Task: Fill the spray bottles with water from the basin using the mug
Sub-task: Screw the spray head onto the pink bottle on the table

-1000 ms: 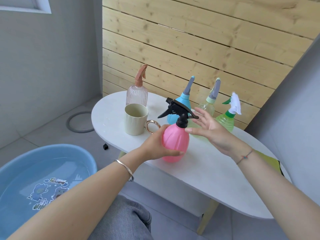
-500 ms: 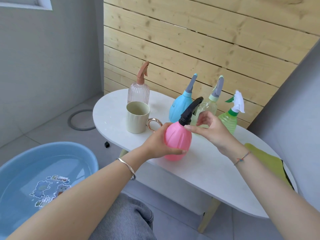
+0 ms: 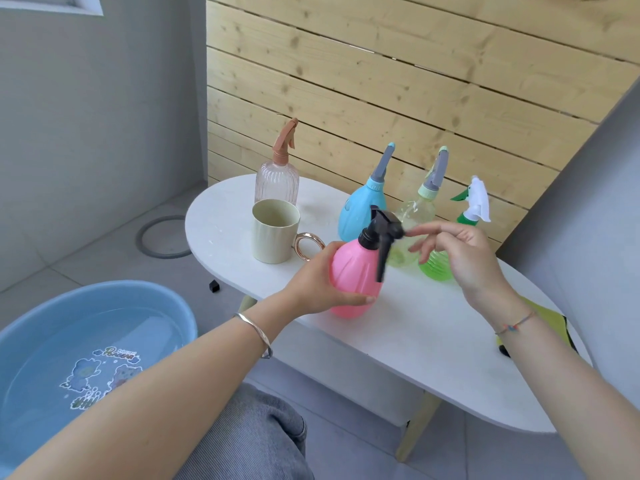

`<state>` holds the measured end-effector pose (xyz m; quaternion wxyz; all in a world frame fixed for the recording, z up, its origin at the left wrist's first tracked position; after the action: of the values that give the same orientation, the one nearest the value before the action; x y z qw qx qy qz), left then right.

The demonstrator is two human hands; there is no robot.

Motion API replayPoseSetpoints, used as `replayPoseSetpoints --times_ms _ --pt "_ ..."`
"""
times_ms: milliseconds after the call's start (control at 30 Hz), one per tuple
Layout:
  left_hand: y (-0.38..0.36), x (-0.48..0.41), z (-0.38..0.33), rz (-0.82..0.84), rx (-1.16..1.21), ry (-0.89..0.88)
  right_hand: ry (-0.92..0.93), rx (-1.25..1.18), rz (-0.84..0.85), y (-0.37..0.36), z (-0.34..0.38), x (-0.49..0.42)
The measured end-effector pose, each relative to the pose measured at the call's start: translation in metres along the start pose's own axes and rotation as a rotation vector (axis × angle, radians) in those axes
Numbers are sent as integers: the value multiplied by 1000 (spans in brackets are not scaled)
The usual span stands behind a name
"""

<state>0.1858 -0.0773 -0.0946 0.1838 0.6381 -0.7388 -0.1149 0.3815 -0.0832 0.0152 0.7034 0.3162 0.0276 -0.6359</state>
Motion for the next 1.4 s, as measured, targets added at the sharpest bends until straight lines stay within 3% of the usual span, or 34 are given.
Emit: replayPoseSetpoints --times_ms 100,300,567,700,767,1000,1100,1200,1333,1400 --pt "0 0 0 5 11 4 -15 32 28 -1 -4 -1" --pt "-1 0 1 7 17 7 -153 -309 380 -29 -19 -11" --pt "1 1 2 24 21 2 -15 -255 207 -50 -22 -9" --pt "5 -4 4 98 44 14 -5 -245 431 -42 -20 -14" --pt "6 -7 6 113 48 15 -13 -256 452 -41 -20 -16" --pt "1 -3 3 33 2 -21 124 -211 84 -58 -30 2" --pt "1 0 2 62 33 -24 144 -174 15 -62 -28 5" --pt "-3 0 2 45 89 -49 127 -146 80 -53 -27 -1" --pt "-1 -4 5 4 117 -45 0 -280 361 -40 -26 -8" --pt "0 -5 7 60 125 -13 -10 -279 315 -36 -29 -10"
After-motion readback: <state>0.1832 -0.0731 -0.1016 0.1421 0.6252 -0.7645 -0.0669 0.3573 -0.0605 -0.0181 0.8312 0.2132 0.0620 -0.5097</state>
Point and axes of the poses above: each hand's wrist, its own x-axis away from the middle knuckle, its own y-axis out of the back of the hand, z = x × y, the point moved 2 cm from there along -x, towards the middle knuckle, and after that the axes turned 12 degrees about y, right-handed, at the moved point
